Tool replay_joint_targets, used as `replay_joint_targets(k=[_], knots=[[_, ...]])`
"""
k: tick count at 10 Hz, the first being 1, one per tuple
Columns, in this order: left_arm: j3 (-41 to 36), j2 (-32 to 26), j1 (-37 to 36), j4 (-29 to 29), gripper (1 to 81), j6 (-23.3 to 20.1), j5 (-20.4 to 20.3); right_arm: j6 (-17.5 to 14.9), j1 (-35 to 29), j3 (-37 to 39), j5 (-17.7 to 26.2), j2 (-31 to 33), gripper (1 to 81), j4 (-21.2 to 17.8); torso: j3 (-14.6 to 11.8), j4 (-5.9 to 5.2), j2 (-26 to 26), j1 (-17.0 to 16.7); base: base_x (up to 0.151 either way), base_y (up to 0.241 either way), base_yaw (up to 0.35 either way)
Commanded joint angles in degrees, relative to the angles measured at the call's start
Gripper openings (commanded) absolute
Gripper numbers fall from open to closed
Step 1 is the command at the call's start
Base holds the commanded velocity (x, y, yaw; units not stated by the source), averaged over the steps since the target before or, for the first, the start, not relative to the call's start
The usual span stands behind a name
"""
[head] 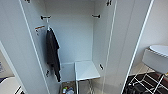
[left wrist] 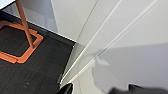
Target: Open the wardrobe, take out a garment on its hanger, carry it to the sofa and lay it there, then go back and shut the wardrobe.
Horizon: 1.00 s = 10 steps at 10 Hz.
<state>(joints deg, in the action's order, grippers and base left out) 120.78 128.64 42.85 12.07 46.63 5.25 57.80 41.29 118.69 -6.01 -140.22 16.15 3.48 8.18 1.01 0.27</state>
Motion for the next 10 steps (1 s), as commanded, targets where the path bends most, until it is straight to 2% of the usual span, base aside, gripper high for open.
replay_joint_targets(k=[1,4,7,10], knots=[[1.38,12.70,-3.34,4.54,81.1,-0.93,2.13,-0.23,-0.64,-4.79,0.30,-7.38,81.1,7.58,0.00,0.00,0.00,0.00,0.000,0.000,0.000],[6.56,21.83,-0.27,7.52,81.1,-1.10,3.18,-0.32,2.70,-2.44,0.38,-12.91,81.1,14.49,0.00,0.00,-0.02,0.00,0.000,0.000,0.000],[10.96,26.32,6.42,13.40,81.1,-1.10,2.92,-0.32,6.84,2.32,0.47,-17.13,81.1,22.77,0.02,0.00,-0.02,0.05,0.000,0.000,0.000],[13.16,27.47,16.25,20.10,81.1,-1.19,1.95,-0.32,13.42,9.36,1.88,-17.40,81.1,27.35,0.02,0.00,-0.02,0.05,0.000,0.000,0.000]])
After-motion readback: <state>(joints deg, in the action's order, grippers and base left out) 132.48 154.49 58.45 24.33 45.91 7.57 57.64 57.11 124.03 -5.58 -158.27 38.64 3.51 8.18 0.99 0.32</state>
